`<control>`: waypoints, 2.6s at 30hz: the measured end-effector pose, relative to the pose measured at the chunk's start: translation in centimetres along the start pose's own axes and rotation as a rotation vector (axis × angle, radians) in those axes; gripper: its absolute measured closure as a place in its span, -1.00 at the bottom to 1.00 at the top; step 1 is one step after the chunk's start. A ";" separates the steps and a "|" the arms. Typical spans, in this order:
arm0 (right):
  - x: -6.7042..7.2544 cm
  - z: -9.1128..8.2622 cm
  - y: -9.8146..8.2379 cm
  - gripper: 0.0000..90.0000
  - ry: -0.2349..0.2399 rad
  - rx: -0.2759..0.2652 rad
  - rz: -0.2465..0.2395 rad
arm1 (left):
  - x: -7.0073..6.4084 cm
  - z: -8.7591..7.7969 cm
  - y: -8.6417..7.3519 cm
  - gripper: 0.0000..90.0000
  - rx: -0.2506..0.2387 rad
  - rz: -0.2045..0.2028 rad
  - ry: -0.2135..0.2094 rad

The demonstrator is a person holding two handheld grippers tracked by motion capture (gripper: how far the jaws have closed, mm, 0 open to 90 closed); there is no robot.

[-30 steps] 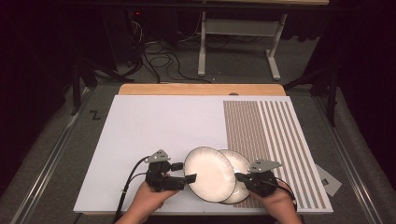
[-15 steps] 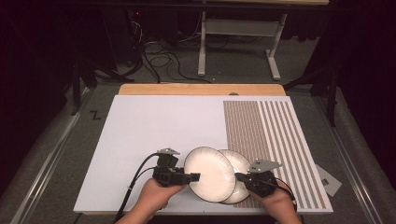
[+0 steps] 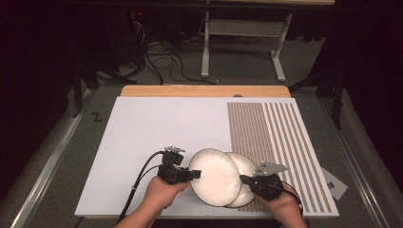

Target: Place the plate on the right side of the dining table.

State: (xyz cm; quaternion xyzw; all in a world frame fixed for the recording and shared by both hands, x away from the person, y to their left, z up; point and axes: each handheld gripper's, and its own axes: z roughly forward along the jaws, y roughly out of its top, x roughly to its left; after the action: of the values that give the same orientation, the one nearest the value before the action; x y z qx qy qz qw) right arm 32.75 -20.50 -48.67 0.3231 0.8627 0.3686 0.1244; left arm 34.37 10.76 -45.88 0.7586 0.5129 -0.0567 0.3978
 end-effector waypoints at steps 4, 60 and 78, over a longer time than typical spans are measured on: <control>-0.1 -0.3 0.1 1.00 -0.004 -0.011 0.007 | 0.3 -0.1 0.2 0.62 -0.031 -0.014 -0.005; -0.8 -9.3 -2.0 -0.42 -0.080 -0.377 0.061 | -0.8 -1.1 -0.7 0.78 -0.372 0.187 -0.004; -1.3 -10.4 -2.7 -1.00 -0.127 -0.430 0.103 | -0.8 -1.0 -0.7 0.78 -0.377 0.189 -0.007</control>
State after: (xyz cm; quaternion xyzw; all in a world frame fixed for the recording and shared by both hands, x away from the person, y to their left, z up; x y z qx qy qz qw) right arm 27.81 -28.54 -43.43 0.3553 0.7370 0.5289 0.2255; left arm 33.07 10.99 -45.18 0.7153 0.4394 0.0753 0.5382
